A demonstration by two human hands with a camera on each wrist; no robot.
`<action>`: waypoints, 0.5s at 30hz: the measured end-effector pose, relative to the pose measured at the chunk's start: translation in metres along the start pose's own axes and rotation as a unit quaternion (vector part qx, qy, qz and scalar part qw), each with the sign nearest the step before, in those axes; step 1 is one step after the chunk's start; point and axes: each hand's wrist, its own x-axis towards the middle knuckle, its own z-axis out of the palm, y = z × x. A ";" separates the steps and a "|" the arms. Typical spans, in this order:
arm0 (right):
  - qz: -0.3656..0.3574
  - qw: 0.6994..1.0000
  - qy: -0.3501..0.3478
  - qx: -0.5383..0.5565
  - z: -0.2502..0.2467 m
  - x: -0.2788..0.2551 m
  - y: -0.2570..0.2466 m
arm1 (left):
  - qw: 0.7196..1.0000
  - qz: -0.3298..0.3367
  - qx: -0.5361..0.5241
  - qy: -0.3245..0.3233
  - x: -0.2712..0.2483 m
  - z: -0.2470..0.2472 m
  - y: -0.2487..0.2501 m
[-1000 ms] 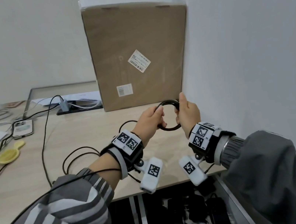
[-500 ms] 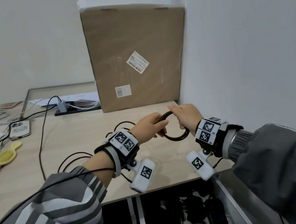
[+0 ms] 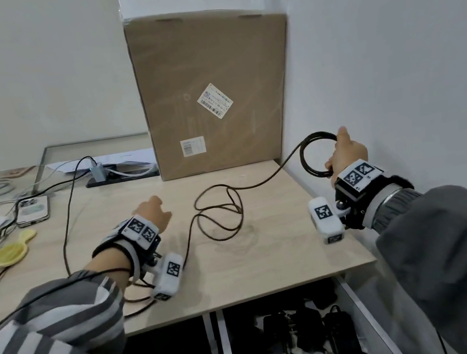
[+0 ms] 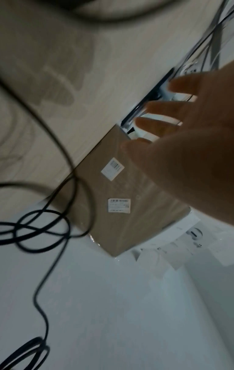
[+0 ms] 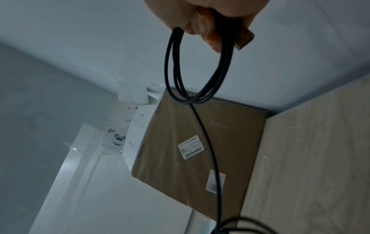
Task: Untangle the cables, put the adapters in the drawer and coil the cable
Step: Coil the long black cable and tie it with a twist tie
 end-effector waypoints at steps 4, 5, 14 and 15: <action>-0.017 1.000 -0.022 0.001 0.004 -0.007 0.004 | 0.993 0.008 -0.112 0.030 -0.002 0.002 0.008; -0.019 0.999 -0.030 0.000 0.006 -0.011 0.003 | 0.988 0.041 -0.139 0.054 -0.007 0.000 0.020; -0.030 0.989 -0.140 0.048 0.031 -0.057 -0.001 | 0.872 0.285 -0.388 -0.092 -0.081 -0.022 0.160; -0.032 0.986 -0.155 0.055 0.031 -0.062 -0.001 | 0.858 0.293 -0.409 -0.103 -0.083 -0.019 0.166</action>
